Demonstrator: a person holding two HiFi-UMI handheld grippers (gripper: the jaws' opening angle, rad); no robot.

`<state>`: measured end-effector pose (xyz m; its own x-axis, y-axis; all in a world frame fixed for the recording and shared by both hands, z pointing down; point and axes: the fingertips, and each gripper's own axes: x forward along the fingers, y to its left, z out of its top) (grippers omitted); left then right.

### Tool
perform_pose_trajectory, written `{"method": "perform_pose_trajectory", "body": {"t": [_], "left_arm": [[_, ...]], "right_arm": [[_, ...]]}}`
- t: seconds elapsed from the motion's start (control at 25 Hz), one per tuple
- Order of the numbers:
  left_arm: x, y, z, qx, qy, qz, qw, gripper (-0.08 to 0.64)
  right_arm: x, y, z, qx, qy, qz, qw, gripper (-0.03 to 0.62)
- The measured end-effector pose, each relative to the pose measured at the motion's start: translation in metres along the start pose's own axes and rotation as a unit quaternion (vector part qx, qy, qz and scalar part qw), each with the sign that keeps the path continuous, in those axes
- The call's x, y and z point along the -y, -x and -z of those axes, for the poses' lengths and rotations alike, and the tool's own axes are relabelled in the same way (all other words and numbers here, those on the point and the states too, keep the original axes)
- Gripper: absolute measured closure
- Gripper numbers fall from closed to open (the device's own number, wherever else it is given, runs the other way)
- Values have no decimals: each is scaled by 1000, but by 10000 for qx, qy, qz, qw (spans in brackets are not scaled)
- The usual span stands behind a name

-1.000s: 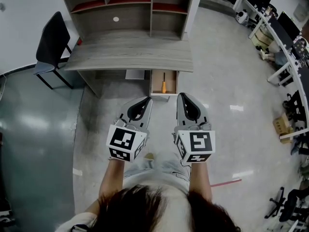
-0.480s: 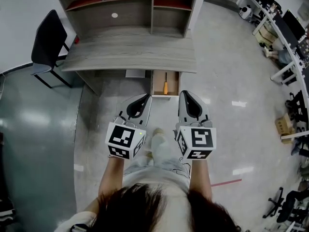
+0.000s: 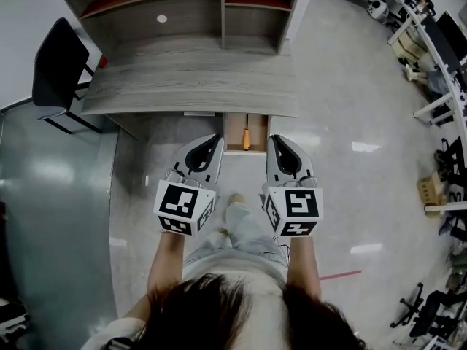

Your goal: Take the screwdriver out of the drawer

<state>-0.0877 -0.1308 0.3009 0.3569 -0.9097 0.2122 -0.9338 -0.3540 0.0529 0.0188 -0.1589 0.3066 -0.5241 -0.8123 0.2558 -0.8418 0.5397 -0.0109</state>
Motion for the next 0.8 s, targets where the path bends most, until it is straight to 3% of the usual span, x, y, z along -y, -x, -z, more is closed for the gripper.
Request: {"method": "perform_pose_trajectory", "body": {"t": [0.4, 0.8], "left_arm": [[-24, -72, 18, -106, 164, -211, 9996, 543], [-57, -101, 52, -343, 271, -598, 9973, 543]], "right_arm": [[34, -65, 28, -413, -159, -349, 9984, 563], [49, -113, 78, -1048, -384, -595, 9920, 563]]}}
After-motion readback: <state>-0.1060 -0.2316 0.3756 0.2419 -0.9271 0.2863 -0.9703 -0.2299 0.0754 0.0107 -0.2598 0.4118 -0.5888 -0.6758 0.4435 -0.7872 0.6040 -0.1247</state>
